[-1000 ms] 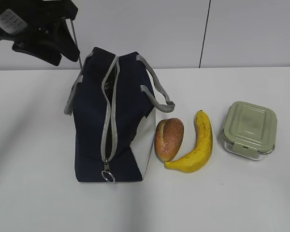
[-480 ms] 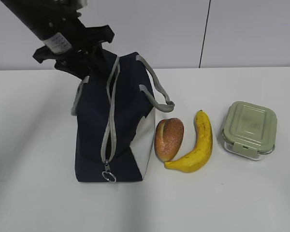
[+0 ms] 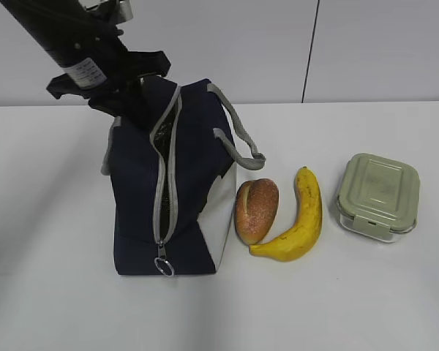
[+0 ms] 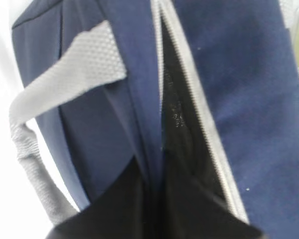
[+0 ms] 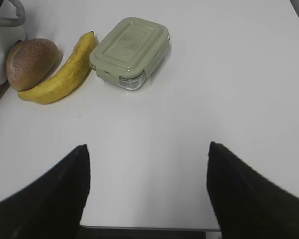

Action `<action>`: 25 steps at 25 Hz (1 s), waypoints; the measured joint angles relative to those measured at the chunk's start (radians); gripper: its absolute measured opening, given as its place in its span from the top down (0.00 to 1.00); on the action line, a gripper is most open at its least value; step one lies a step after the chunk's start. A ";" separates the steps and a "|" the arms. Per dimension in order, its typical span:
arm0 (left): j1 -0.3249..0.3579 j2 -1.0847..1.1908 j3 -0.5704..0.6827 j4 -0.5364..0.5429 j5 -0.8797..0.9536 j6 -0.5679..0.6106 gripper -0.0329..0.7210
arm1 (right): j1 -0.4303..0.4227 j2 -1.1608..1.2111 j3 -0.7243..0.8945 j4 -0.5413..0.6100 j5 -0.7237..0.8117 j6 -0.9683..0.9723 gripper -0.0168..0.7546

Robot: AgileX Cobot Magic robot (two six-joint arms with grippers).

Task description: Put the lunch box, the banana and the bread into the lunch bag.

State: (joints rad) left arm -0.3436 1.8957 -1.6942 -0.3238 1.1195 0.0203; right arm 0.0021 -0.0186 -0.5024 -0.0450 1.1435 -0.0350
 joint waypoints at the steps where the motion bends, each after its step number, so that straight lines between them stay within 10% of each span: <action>1: 0.000 0.000 0.000 0.003 0.001 0.000 0.95 | 0.000 0.000 0.000 0.000 0.000 0.000 0.28; 25: 0.000 0.002 -0.001 -0.021 0.043 0.000 0.96 | 0.000 0.190 -0.004 0.055 -0.015 0.014 0.28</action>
State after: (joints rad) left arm -0.3436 1.8979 -1.6950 -0.3446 1.1629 0.0203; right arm 0.0021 0.1717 -0.5063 0.0102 1.1281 -0.0206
